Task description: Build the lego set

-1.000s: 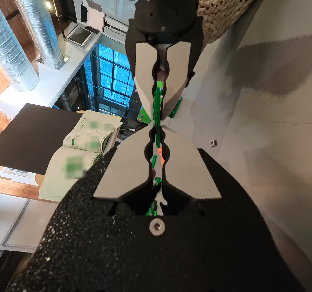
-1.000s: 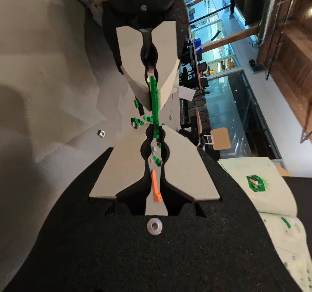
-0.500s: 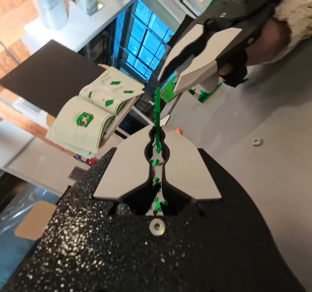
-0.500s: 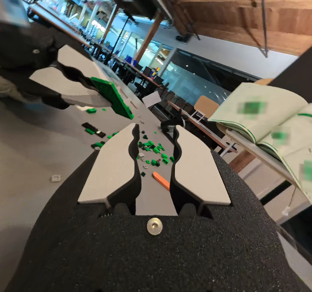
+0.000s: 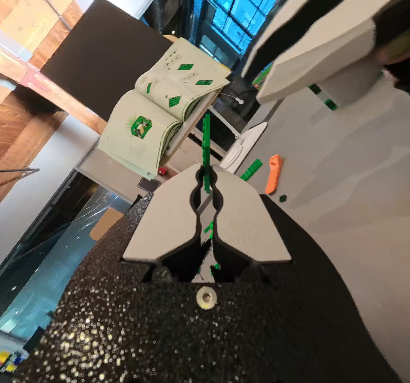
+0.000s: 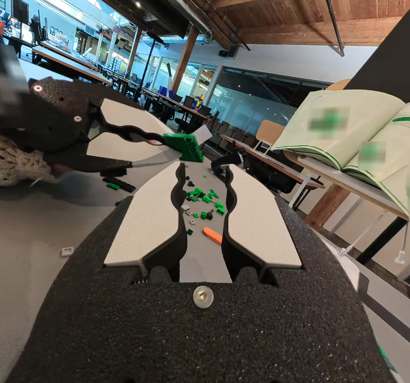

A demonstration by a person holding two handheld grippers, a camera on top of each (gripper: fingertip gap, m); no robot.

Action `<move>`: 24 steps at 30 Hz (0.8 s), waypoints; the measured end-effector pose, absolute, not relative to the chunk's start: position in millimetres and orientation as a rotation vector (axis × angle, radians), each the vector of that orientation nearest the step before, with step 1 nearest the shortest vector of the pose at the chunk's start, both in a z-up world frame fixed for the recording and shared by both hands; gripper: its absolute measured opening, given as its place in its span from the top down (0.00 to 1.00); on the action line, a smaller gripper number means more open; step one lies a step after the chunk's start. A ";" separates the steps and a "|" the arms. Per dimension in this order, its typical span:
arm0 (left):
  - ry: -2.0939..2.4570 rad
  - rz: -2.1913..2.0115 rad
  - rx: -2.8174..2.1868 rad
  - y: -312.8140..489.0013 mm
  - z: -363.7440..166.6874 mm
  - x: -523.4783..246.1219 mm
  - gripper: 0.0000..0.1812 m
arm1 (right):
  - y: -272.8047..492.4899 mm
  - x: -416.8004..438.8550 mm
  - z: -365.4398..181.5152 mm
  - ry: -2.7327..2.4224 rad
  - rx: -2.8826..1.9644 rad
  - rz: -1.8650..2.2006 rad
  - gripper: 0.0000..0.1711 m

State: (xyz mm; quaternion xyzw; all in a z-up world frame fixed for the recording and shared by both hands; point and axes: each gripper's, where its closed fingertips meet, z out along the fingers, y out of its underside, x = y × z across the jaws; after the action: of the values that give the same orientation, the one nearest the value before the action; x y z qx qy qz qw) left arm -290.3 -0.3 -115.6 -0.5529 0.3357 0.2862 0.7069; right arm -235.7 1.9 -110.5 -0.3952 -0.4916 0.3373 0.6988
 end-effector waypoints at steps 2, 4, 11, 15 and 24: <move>0.709 0.645 -1.211 2.8 -106.9 -291.0 0.98 | 5.5 -234.3 -109.4 -1.076 -0.898 0.763 0.81; 0.693 0.607 -1.214 4.7 -105.0 -289.8 0.98 | 8.8 -232.4 -108.0 -1.054 -0.917 0.789 0.82; 0.864 0.569 -1.154 -6.3 -117.8 -275.0 0.98 | 17.2 -228.1 -106.7 -1.003 -0.979 0.864 0.84; 0.914 0.575 -1.130 -16.7 -121.3 -283.3 0.98 | 16.9 -227.7 -107.6 -1.014 -0.974 0.829 0.85; 1.002 0.736 -1.115 -22.1 -130.5 -316.0 0.98 | 18.6 -228.7 -110.9 -1.021 -1.004 0.838 0.87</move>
State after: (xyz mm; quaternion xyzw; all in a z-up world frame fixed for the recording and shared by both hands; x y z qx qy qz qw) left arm -316.0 -22.1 -130.5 -0.4950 0.4446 0.3268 0.6712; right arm -228.7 18.6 -110.9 -0.4464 -0.4539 0.3725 0.6753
